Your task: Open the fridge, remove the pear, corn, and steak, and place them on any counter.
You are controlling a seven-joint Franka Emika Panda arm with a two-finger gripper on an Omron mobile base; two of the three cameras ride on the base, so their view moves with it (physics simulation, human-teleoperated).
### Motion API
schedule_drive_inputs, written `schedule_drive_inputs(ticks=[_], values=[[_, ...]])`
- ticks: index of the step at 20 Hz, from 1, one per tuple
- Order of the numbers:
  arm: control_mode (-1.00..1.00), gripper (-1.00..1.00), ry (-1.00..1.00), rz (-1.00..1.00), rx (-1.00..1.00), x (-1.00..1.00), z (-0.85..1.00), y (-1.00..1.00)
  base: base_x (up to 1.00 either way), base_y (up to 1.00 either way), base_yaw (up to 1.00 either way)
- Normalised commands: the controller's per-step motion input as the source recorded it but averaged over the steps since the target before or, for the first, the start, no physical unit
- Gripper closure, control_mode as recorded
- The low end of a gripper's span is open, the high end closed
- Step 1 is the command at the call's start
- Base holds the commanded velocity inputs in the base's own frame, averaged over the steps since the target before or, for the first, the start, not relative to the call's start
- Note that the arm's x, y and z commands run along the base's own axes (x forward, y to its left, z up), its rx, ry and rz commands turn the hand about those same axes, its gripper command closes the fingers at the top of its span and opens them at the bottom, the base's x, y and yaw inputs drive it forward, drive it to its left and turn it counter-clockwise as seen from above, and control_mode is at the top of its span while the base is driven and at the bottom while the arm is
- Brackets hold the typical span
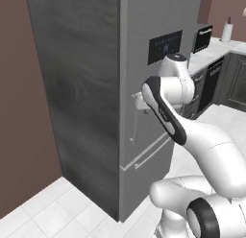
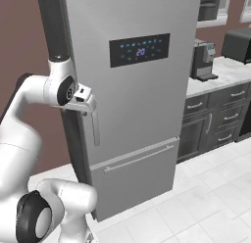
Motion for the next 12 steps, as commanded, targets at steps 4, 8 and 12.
schedule_drive_inputs(ticks=[4, 8, 12], values=[[-1.0, -1.0, -0.18, 0.0, 0.12, 0.34, -0.49, 0.15, 0.0, 0.0, 0.0], [-1.0, -1.0, -0.13, 0.0, 0.02, 0.54, -0.37, 0.13, 0.0, 0.0, 0.0], [-1.0, -1.0, -0.17, 0.0, -0.01, 0.43, -0.13, 0.0, 0.0, 0.0, 0.0]])
